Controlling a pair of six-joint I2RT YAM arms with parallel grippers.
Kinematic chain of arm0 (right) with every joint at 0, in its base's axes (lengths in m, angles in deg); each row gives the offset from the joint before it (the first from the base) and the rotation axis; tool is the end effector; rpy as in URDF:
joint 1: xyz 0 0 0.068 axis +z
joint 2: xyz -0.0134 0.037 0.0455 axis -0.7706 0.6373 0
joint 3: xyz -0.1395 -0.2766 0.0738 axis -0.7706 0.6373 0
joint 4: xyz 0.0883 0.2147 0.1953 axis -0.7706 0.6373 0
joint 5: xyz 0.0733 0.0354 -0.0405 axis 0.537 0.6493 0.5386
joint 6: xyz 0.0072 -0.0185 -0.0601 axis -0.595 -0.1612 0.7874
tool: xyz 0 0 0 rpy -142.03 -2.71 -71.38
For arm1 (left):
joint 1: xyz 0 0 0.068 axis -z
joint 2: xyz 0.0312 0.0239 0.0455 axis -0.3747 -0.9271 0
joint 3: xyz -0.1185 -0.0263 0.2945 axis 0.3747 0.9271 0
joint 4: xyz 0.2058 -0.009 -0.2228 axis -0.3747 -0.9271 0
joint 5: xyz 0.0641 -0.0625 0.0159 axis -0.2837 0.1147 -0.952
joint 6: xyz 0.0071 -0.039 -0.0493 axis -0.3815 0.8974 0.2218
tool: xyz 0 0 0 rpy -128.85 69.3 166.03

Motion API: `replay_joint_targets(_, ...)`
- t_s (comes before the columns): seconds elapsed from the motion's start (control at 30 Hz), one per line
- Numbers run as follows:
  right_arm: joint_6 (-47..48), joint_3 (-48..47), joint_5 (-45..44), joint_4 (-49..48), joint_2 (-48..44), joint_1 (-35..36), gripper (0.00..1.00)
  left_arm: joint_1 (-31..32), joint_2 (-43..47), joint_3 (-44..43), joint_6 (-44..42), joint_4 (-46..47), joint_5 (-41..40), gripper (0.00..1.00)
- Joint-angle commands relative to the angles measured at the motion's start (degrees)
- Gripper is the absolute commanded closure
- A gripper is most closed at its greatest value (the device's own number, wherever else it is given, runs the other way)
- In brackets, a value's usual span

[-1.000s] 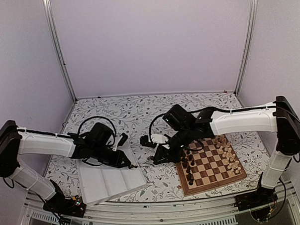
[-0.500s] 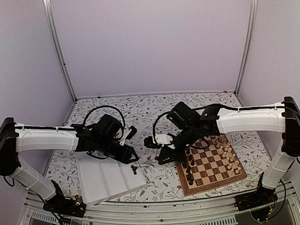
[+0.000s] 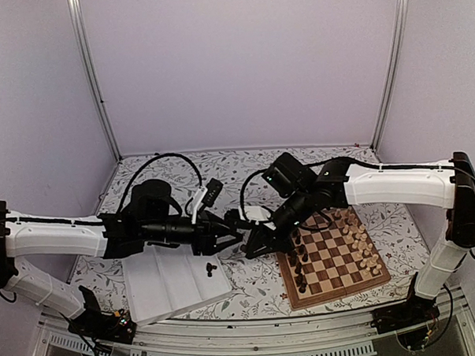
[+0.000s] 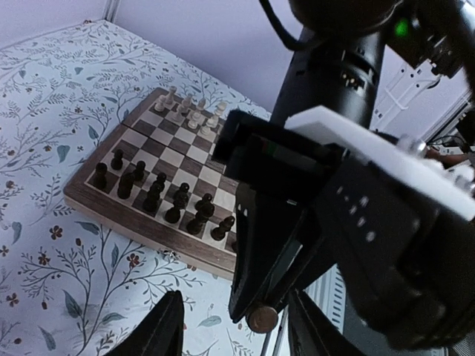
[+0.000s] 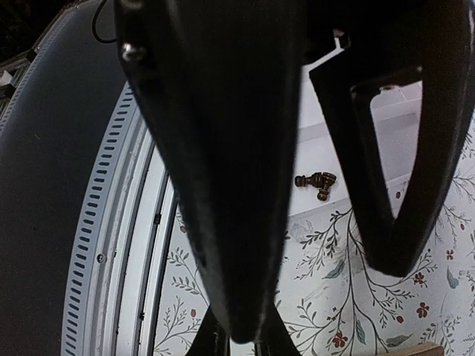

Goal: Set up the chess pieces on the board
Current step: Place the chess piece on the chessboard.

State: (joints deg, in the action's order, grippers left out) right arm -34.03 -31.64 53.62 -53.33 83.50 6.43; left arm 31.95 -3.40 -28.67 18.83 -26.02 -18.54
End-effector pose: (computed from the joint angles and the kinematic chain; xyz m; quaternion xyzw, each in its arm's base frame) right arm 0.2045 0.3609 0.2730 -0.6972 0.6018 0.3253 0.2143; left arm 0.1718 -0.2711 0.2573 0.3350 0.7294 -0.4915 0.3379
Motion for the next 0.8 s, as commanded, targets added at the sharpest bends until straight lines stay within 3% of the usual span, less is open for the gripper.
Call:
replay_joint_targets(0.0,-0.6,-2.0,2.3,1.4,-0.6,-0.7,0.93,2.8,-1.7,-0.8,-0.1,3.7,0.7,0.50)
replay_joint_targets(0.5,-1.2,-2.4,3.3,1.7,-0.6,-1.2,0.92,3.6,-4.3,-1.3,-1.5,1.6,0.9,0.53)
replay_joint_targets(0.77,-1.3,-2.8,3.4,1.9,-0.4,-1.5,0.92,3.6,-6.1,-1.7,-1.5,1.4,2.9,0.62)
